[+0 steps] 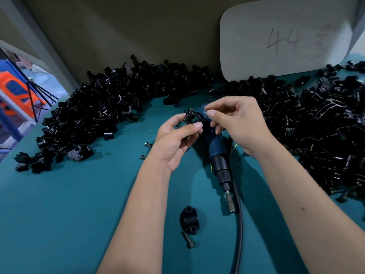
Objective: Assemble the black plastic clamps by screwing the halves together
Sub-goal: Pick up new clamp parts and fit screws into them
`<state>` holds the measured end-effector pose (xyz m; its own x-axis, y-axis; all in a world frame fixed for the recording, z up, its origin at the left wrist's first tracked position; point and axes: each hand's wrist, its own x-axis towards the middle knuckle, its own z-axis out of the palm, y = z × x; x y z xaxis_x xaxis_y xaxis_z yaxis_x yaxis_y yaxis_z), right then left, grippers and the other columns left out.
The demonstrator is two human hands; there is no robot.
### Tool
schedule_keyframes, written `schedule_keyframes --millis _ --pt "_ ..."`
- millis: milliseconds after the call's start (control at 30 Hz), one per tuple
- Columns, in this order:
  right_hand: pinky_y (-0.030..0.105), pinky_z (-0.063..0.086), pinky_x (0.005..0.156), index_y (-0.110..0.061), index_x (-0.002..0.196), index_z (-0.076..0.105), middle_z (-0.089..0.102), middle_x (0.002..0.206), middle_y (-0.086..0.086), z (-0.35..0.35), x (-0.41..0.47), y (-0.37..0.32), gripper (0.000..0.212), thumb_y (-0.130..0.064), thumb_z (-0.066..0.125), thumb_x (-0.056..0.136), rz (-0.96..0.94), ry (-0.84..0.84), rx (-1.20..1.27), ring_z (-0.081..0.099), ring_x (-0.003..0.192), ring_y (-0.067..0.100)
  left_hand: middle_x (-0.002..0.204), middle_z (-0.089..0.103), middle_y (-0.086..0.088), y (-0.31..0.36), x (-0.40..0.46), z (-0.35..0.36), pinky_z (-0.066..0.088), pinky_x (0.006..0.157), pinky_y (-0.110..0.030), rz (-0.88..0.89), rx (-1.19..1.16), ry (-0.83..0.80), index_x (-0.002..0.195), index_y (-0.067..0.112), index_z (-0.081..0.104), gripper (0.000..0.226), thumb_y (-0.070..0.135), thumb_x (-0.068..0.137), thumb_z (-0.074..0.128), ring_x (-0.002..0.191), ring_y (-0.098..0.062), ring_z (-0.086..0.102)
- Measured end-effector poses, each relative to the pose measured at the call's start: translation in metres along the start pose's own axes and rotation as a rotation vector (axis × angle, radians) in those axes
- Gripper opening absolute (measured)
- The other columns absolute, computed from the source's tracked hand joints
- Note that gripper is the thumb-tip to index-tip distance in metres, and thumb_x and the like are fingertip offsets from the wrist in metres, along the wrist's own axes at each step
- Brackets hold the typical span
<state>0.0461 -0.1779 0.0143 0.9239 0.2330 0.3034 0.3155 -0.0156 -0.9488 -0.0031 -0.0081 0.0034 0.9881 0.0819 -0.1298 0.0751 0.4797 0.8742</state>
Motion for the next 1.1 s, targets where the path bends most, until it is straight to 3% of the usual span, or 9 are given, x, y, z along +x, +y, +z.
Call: schedule_keyframes --millis 133,300,467,667,867,933,1000,1100 --pt "0.024 0.05 0.051 -0.01 0.092 0.079 0.071 0.066 0.0 -0.002 -0.003 -0.001 0.01 -0.001 0.075 0.092 0.022 -0.057 0.016 0.062 0.059 0.014 0.082 0.074 -0.005 -0.002 -0.001 0.003 0.057 0.067 -0.018 -0.021 0.001 -0.035 0.107 0.008 0.068 0.032 -0.008 0.081 0.075 0.071 -0.013 0.07" --pt "0.022 0.044 0.051 -0.014 0.101 0.081 0.066 0.08 0.003 -0.002 -0.005 -0.005 0.014 -0.008 0.069 0.097 0.119 -0.127 0.286 0.057 0.072 0.014 0.089 0.07 -0.005 0.001 -0.003 0.002 0.055 0.066 -0.017 -0.024 -0.159 -0.12 0.1 0.01 0.071 0.028 -0.005 0.077 0.075 0.077 -0.014 0.066" --pt "0.019 0.039 0.051 -0.019 0.086 0.072 0.062 0.077 -0.005 0.003 -0.008 -0.006 0.007 -0.015 0.078 0.087 0.181 -0.153 0.426 0.053 0.066 0.006 0.092 0.069 -0.006 -0.001 -0.006 0.01 0.056 0.067 -0.016 -0.044 -0.215 -0.165 0.101 0.009 0.07 0.026 -0.002 0.077 0.071 0.073 -0.012 0.066" --pt "0.022 0.039 0.056 -0.012 0.114 0.078 0.063 0.094 0.009 0.004 -0.01 -0.008 0.023 -0.021 0.06 0.102 0.195 -0.212 0.509 0.053 0.078 0.016 0.102 0.065 -0.016 -0.001 -0.005 0.012 0.057 0.067 -0.016 -0.048 -0.327 -0.149 0.101 0.005 0.07 0.028 -0.004 0.074 0.075 0.074 -0.014 0.067" --pt "0.022 0.04 0.055 -0.019 0.083 0.075 0.068 0.079 -0.002 0.011 -0.009 -0.008 0.006 -0.02 0.08 0.085 0.132 -0.037 0.411 0.058 0.07 0.012 0.091 0.07 -0.008 0.0 -0.006 0.012 0.057 0.066 -0.016 -0.056 -0.304 -0.148 0.093 0.008 0.075 0.021 -0.006 0.077 0.073 0.074 -0.014 0.067" --pt "0.023 0.042 0.058 -0.021 0.088 0.076 0.069 0.087 0.001 0.008 -0.009 -0.007 0.003 -0.022 0.078 0.089 0.114 -0.062 0.373 0.059 0.077 0.016 0.093 0.07 -0.009 0.0 -0.006 0.012 0.057 0.066 -0.016 -0.057 -0.298 -0.15 0.098 0.007 0.072 0.024 -0.007 0.079 0.072 0.075 -0.014 0.066" --pt "0.024 0.046 0.066 -0.021 0.104 0.079 0.071 0.1 0.004 0.007 -0.009 -0.007 0.013 -0.021 0.069 0.097 0.074 -0.1 0.326 0.06 0.088 0.019 0.093 0.07 -0.009 0.0 -0.006 0.013 0.057 0.066 -0.016 -0.057 -0.297 -0.146 0.101 0.007 0.07 0.027 -0.007 0.078 0.072 0.075 -0.014 0.066" --pt "0.029 0.05 0.083 -0.017 0.094 0.081 0.074 0.1 0.001 0.008 -0.008 -0.009 0.01 -0.011 0.073 0.094 -0.058 -0.005 0.178 0.064 0.093 0.015 0.088 0.071 -0.006 -0.001 -0.007 0.012 0.056 0.065 -0.016 -0.055 -0.277 -0.146 0.103 0.008 0.069 0.031 -0.005 0.074 0.074 0.073 -0.014 0.067"
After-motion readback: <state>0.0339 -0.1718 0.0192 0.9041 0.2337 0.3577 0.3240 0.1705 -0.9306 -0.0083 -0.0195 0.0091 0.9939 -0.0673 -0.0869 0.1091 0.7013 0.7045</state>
